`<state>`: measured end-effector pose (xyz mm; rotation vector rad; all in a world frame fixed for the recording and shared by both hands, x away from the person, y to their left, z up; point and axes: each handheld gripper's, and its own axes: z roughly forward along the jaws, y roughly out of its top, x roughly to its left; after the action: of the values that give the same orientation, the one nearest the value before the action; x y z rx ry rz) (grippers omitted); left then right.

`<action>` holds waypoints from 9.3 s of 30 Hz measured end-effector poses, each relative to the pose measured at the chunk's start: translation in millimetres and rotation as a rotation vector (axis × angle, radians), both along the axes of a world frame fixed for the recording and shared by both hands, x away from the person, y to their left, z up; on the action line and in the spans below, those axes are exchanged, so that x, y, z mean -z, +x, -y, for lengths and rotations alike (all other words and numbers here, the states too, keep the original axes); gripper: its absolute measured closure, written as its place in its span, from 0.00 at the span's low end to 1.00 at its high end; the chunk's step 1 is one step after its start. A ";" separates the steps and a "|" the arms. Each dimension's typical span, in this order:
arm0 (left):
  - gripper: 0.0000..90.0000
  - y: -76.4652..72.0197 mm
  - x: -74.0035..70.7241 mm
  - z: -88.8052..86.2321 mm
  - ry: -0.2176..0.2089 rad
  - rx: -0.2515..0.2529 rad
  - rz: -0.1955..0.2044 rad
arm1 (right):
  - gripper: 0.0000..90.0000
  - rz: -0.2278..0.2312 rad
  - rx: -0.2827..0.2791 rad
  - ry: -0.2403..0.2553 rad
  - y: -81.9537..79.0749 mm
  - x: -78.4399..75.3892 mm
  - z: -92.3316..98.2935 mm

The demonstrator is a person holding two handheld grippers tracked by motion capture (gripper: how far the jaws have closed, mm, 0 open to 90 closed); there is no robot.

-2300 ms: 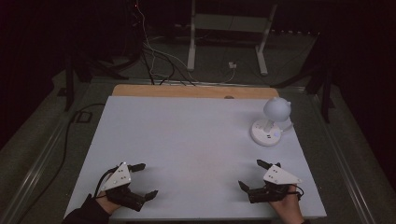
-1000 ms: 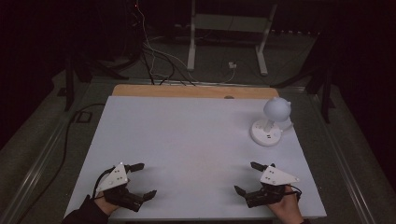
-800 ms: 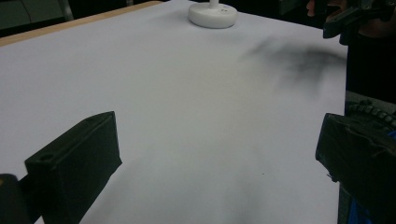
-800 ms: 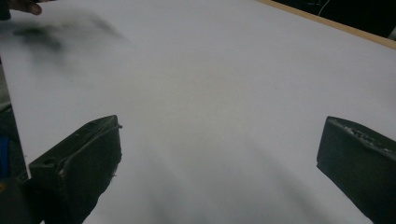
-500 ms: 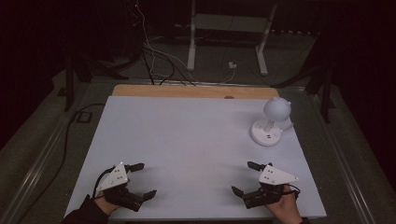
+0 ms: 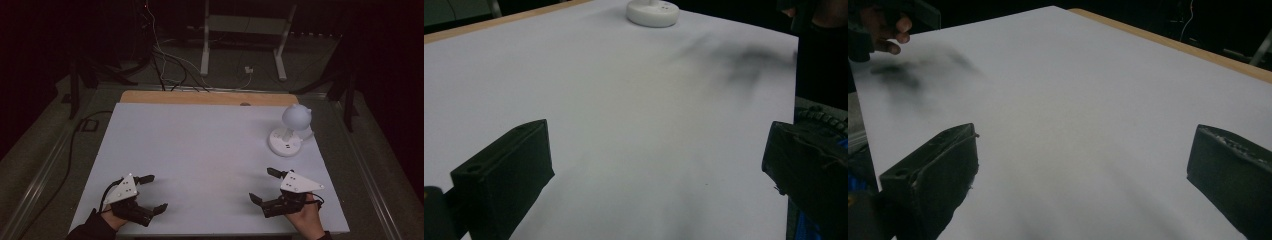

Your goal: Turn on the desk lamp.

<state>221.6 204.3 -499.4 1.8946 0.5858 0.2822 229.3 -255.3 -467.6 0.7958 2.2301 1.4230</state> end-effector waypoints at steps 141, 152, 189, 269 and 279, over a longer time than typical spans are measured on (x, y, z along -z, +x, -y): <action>0.00 0.1 0.7 0.3 0.009 0.010 -0.026 | 1.00 -0.135 0.739 -0.156 133.8 24.8 33.5; 0.00 0.1 0.6 0.3 0.007 0.011 -0.026 | 1.00 -0.155 0.746 -0.179 138.0 33.8 36.7; 0.00 0.2 0.7 0.5 0.009 0.012 -0.027 | 0.90 -0.111 0.727 -0.166 136.6 32.4 37.5; 0.00 1.0 0.1 -0.4 -0.012 0.005 -0.036 | 0.00 -0.240 0.192 -0.110 21.9 33.9 39.1; 0.00 1.9 0.5 -0.1 -0.006 0.008 -0.036 | 0.00 -0.285 0.080 -0.148 20.1 43.2 39.8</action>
<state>223.4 204.4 -499.8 1.8989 0.6024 0.2420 249.4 -295.0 -510.8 1.0799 2.4470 1.1520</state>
